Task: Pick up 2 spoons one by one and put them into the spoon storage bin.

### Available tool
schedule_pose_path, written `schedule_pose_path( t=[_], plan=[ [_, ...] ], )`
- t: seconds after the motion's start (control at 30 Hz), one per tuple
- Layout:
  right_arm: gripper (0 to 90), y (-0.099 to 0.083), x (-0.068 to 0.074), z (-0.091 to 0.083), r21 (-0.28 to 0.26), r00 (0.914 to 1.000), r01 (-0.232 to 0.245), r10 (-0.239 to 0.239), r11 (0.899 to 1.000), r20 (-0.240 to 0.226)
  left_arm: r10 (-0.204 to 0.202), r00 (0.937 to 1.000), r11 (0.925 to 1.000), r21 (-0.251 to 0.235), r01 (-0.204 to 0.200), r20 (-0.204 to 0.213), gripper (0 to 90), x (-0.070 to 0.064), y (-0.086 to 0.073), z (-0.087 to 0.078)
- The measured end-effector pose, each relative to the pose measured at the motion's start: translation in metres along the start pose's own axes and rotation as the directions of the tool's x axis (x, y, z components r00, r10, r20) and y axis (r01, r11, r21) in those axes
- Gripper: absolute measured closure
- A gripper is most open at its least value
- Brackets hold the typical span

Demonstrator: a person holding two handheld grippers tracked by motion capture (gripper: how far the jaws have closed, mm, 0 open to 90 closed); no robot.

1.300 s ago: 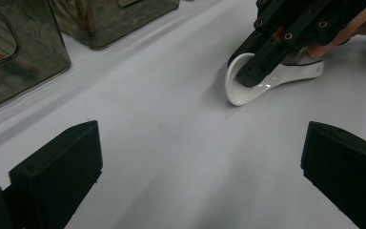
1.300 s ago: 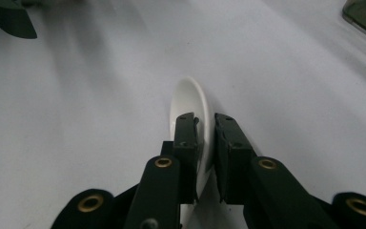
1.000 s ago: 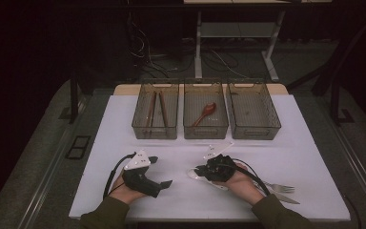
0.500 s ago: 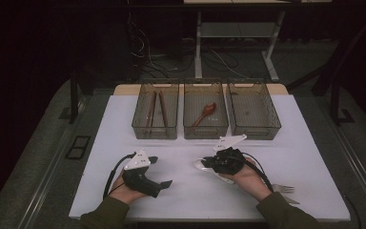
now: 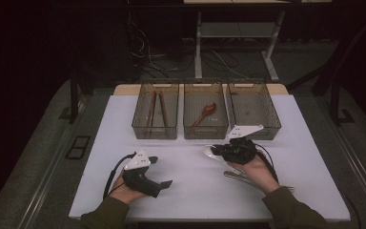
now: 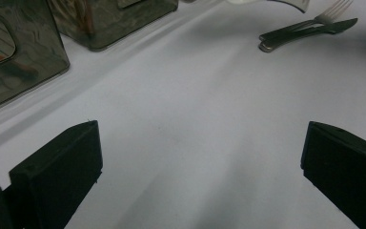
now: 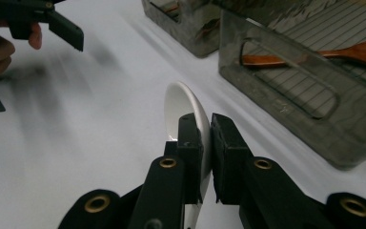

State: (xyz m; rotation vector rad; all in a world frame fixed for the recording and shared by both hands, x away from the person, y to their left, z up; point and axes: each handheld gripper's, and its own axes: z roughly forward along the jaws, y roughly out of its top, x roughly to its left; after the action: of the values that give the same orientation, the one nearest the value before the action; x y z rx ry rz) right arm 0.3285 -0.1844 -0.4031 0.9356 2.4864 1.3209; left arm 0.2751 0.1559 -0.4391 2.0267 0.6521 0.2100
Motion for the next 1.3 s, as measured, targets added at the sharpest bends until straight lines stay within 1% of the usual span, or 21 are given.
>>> schedule_pose_path(
  t=[0.3,0.33,0.43,0.53,0.6,0.67,0.8,0.87,0.93,1.1,1.27,1.3],
  plan=[
    [82.5,0.015,-0.015,-0.008,-0.051,0.9993,-0.030,0.031,0.998,0.022,0.000,1.0000,1.0000,0.000,0.000,-0.001,0.0,0.000,0.000,0.000],
    [82.5,0.017,-0.016,-0.009,-0.051,0.9992,-0.035,0.036,0.998,0.015,0.001,1.0000,1.0000,0.001,-0.001,-0.001,0.0,0.000,0.000,0.000],
    [82.5,0.024,-0.022,-0.010,-0.070,0.9988,-0.045,0.047,0.997,0.017,0.001,1.0000,1.0000,0.000,-0.001,-0.001,0.0,0.000,0.000,0.000],
    [82.4,0.030,-0.026,-0.012,-0.086,0.9985,-0.046,0.048,0.995,0.027,0.002,1.0000,1.0000,0.001,-0.002,0.000,0.0,0.000,0.000,-0.001],
    [82.5,0.034,-0.029,-0.015,-0.093,0.9981,-0.054,0.056,0.994,0.026,0.002,1.0000,1.0000,0.000,-0.002,0.001,0.0,0.000,0.000,-0.001],
    [82.5,0.038,-0.031,-0.016,-0.104,0.9979,-0.046,0.050,0.994,0.041,0.002,1.0000,1.0000,0.000,-0.002,0.001,0.0,0.000,0.000,-0.001],
    [82.4,0.046,-0.036,-0.020,-0.127,0.9967,-0.054,0.061,0.990,0.054,0.001,1.0000,1.0000,0.000,-0.001,0.001,0.0,0.000,0.000,0.000],
    [82.5,0.049,-0.039,-0.019,-0.128,0.9965,-0.051,0.059,0.991,0.059,0.000,1.0000,1.0000,0.000,0.000,0.000,0.0,0.000,0.000,0.000],
    [82.4,0.052,-0.042,-0.016,-0.140,0.9959,-0.064,0.072,0.988,0.055,-0.001,1.0000,1.0000,-0.002,0.001,0.000,0.0,0.000,0.000,0.000],
    [82.4,0.063,-0.047,-0.007,-0.134,0.9943,-0.073,0.082,0.988,0.068,-0.001,1.0000,1.0000,-0.003,0.001,0.003,0.0,0.000,0.001,0.000],
    [82.4,0.076,-0.054,-0.002,-0.127,0.9915,-0.087,0.098,0.988,0.085,-0.001,1.0000,1.0000,-0.004,0.001,0.005,0.0,0.000,0.001,0.000],
    [82.4,0.079,-0.056,0.000,-0.129,0.9914,-0.083,0.095,0.988,0.090,0.001,1.0000,1.0000,-0.004,0.000,0.005,0.0,0.000,0.001,0.000]
  ],
)
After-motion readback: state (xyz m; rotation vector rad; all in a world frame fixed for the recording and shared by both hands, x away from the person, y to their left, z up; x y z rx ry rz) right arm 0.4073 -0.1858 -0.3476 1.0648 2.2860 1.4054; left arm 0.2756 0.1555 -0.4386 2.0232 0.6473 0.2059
